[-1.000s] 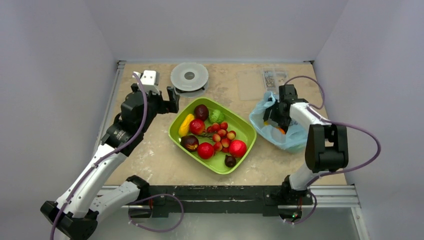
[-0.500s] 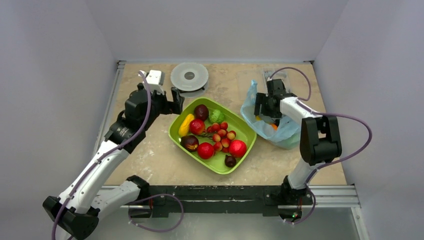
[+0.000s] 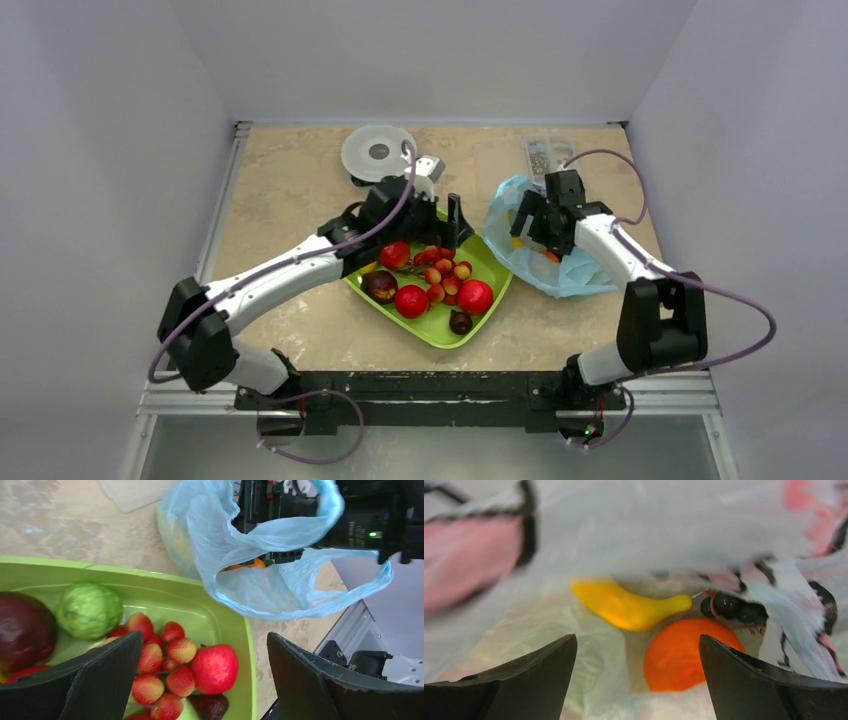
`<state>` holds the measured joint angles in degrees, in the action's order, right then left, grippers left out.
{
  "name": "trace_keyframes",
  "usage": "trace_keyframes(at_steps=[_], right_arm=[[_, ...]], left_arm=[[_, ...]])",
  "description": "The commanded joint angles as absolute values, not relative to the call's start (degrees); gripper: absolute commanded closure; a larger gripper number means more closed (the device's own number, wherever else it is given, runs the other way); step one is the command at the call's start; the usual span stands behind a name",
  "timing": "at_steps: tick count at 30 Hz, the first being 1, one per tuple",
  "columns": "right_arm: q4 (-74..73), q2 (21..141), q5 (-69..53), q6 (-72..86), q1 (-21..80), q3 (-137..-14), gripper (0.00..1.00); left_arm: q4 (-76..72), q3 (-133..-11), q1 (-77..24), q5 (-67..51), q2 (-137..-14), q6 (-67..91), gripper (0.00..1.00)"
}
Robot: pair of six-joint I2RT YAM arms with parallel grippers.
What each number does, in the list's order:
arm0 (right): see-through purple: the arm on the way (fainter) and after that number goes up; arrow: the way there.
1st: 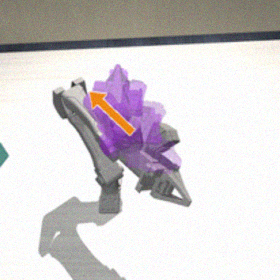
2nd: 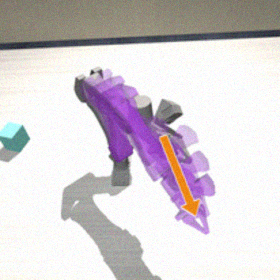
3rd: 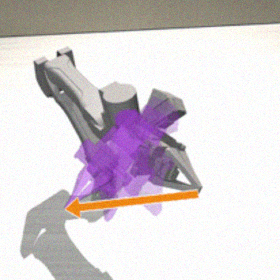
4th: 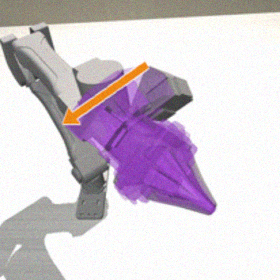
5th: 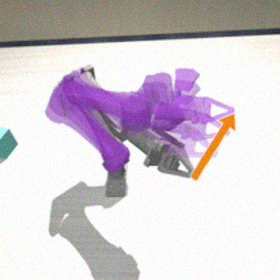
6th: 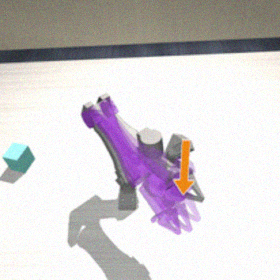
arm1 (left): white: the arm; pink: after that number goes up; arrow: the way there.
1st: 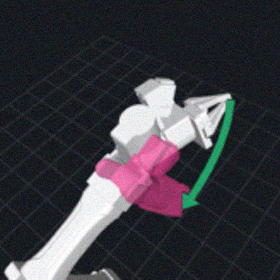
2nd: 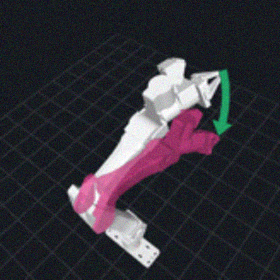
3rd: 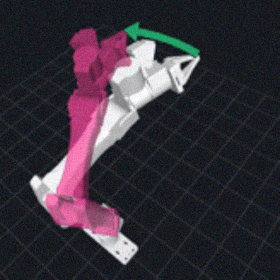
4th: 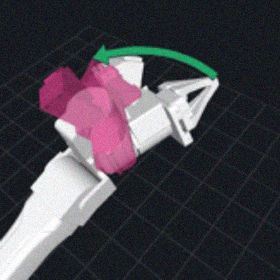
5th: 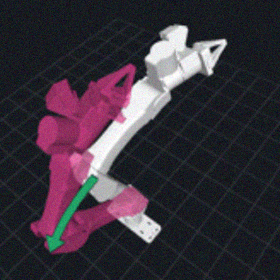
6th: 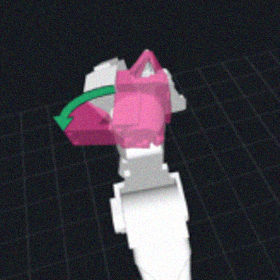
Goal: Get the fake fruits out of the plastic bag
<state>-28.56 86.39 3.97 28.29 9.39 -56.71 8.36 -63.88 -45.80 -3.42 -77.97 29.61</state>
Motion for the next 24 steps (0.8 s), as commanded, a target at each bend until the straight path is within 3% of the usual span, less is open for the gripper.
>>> trace_keyframes(at_steps=[1,9,15,24], right_arm=[[-31.8,79.1,6.0,36.4,9.2,-56.3,0.06],[-30.8,69.3,6.5,41.9,6.9,-49.1,0.09],[-34.2,66.7,9.2,40.7,6.9,-50.4,0.11],[-36.4,64.1,9.4,40.0,6.9,-52.0,0.12]], left_arm=[[1.3,-68.9,-50.7,-0.4,-84.5,35.2,0.04],[-5.9,-66.7,-58.4,11.3,-90.2,42.5,0.01],[-5.2,-69.7,-62.8,21.3,-95.7,52.0,0.14],[-7.2,-70.9,-65.6,27.0,-101.2,67.4,0.2]])
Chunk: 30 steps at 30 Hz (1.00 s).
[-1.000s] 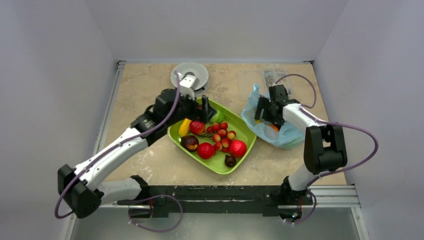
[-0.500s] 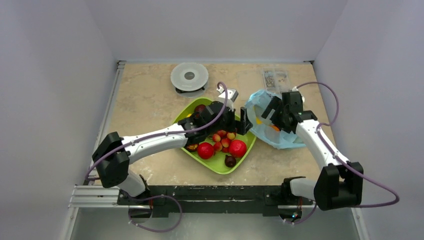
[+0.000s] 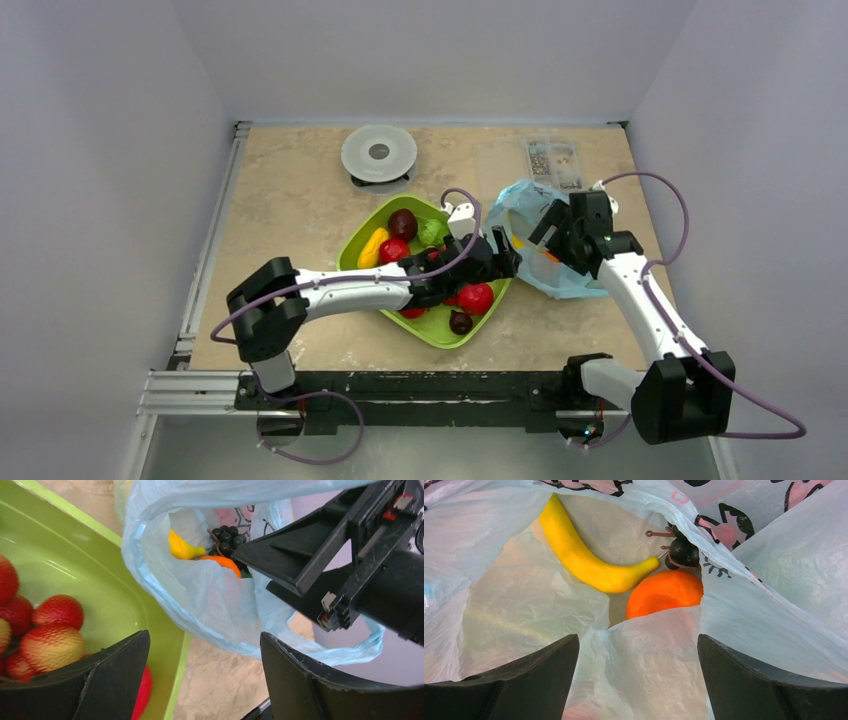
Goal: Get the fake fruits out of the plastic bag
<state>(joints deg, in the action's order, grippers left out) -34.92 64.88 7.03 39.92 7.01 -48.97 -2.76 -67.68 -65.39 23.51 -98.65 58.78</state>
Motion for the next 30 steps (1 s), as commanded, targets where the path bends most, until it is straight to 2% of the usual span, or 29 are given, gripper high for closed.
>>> trace_keyframes(at_steps=[1,5,8,10,12,14,19,21,25,30], right_arm=[[-36.6,64.3,9.0,39.9,6.9,-52.3,0.12],[-36.5,65.2,6.3,39.7,6.9,-52.9,0.13],[-36.7,66.1,5.9,39.2,6.9,-53.9,0.15],[-37.7,67.3,5.4,38.3,6.9,-55.1,0.26],[-38.8,68.8,4.7,36.8,6.8,-56.1,0.39],[-40.2,69.8,4.3,36.3,6.8,-56.9,0.42],[-39.9,69.6,4.5,36.0,6.5,-55.1,0.43],[-38.9,70.0,4.9,35.6,6.4,-53.8,0.47],[-37.4,72.8,5.1,35.6,5.9,-52.9,0.57],[-36.3,75.4,5.9,35.6,5.7,-51.0,0.6]], left_arm=[[-7.3,-71.4,-65.6,26.3,-102.1,68.8,0.23],[-6.2,-73.5,-65.7,22.5,-104.7,71.1,0.37],[-7.0,-73.8,-65.5,19.3,-105.5,69.9,0.63],[-7.3,-74.2,-65.4,16.9,-105.7,67.7,0.73],[-5.2,-76.0,-65.1,12.4,-106.3,65.5,0.91],[-2.6,-77.0,-65.2,9.1,-105.6,64.1,1.0],[-4.0,-69.1,-65.5,4.4,-97.4,63.5,1.0],[-3.0,-67.1,-65.3,3.0,-96.1,63.5,1.0],[-1.8,-68.1,-65.3,-3.9,-98.9,62.8,1.0],[-3.0,-68.5,-65.6,-8.0,-101.8,62.7,1.0]])
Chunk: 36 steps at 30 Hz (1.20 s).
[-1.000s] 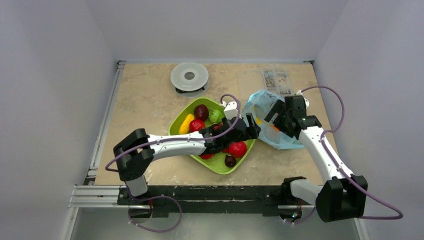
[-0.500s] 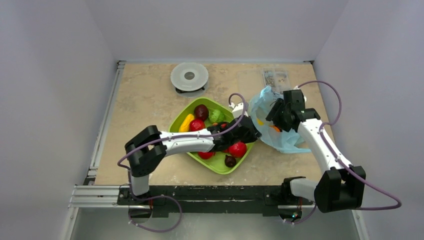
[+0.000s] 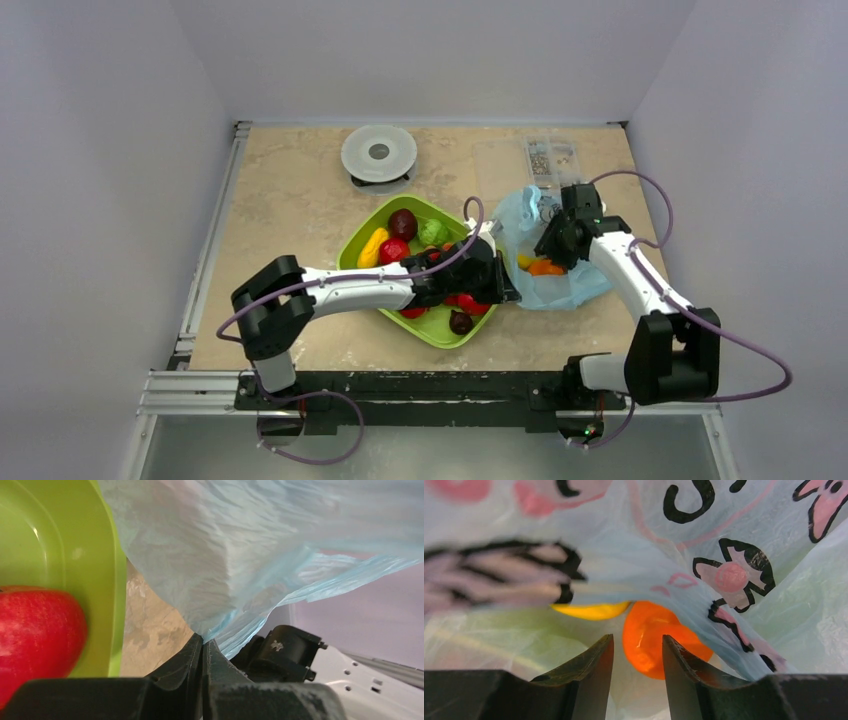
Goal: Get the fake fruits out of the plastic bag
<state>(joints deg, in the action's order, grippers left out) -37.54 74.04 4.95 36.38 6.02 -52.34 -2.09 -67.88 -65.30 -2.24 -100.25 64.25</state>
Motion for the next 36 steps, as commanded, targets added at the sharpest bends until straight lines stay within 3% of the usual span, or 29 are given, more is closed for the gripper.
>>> trace_keyframes(at_steps=[1,5,13,15,22,30,36], right_arm=[[-36.8,75.6,6.9,35.4,5.7,-50.7,0.58],[-38.9,74.7,10.7,36.4,5.3,-48.3,0.48],[-39.1,73.6,11.8,40.9,4.6,-45.6,0.06],[-35.6,73.6,8.6,42.3,4.0,-43.3,0.06],[-25.9,74.4,5.4,45.7,3.2,-39.7,0.12],[-24.0,72.8,7.1,44.3,3.0,-43.4,0.48],[-25.7,71.5,6.4,42.2,2.7,-48.9,0.61]], left_arm=[[-2.7,-68.1,-65.6,-7.4,-101.4,62.3,1.0],[-2.2,-66.7,-65.9,-6.1,-100.4,60.9,1.0],[-0.2,-68.6,-66.2,-6.5,-103.2,59.8,1.0],[-0.1,-68.7,-66.2,-6.2,-103.6,59.5,1.0],[4.5,-70.8,-66.2,-4.7,-104.3,56.6,1.0],[6.0,-73.4,-65.5,-3.7,-105.2,54.5,1.0],[8.3,-76.8,-64.1,-1.9,-104.8,52.2,1.0]])
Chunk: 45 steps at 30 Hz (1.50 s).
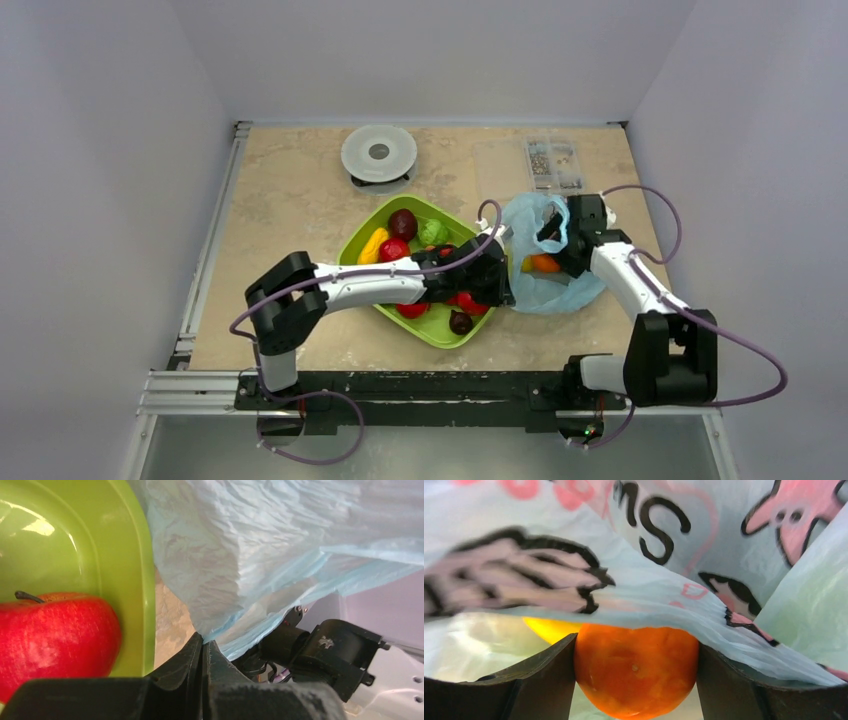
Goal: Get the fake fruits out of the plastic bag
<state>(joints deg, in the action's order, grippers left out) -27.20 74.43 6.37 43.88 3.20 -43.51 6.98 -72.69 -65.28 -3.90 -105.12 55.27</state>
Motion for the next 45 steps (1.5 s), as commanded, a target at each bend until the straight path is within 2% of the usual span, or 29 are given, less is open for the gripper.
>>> trace_keyframes(at_steps=[1,3,5,13,15,20,24,29,32,38,41,45], right_arm=[[-26.3,70.8,6.4,41.8,2.7,-49.6,0.62],[-27.0,69.1,6.3,41.1,2.6,-50.3,0.62],[-28.7,67.5,6.3,40.6,2.6,-50.9,0.62],[-39.5,61.4,6.2,36.9,2.6,-54.0,0.63],[-41.7,59.8,3.8,34.8,2.7,-54.7,0.63],[-49.8,56.1,-2.3,29.1,3.4,-58.1,0.63],[-57.9,55.9,-4.6,29.3,8.2,-63.0,0.65],[-62.3,57.2,-2.8,37.9,27.7,-63.3,0.66],[-61.3,55.7,-3.5,42.2,35.0,-62.3,0.67],[-55.8,59.2,-9.9,42.6,47.4,-62.2,0.71],[-48.6,63.9,-4.9,44.5,56.0,-63.0,0.7],[-41.8,71.2,7.6,45.9,61.6,-65.4,0.68]], left_arm=[[9.3,-77.7,-63.9,-1.8,-104.8,51.6,0.97],[11.4,-79.5,-63.6,-1.4,-104.4,50.2,0.92],[12.0,-79.7,-63.6,-1.0,-103.4,49.1,0.81],[8.8,-73.1,-62.4,-3.8,-91.9,45.6,0.15],[8.2,-70.2,-60.8,-6.1,-87.6,45.0,0.05],[14.2,-64.9,-53.8,-11.1,-74.7,41.4,0.0],[26.2,-68.4,-46.9,-8.4,-65.5,32.3,0.0],[33.2,-76.1,-42.3,-0.5,-59.7,20.4,0.0],[34.5,-78.9,-41.8,5.3,-58.4,14.2,0.0],[26.8,-70.7,-41.7,13.0,-52.4,4.5,0.0],[20.4,-63.6,-41.7,15.2,-47.7,1.8,0.0],[14.5,-56.3,-41.7,20.6,-42.3,-1.7,0.0]])
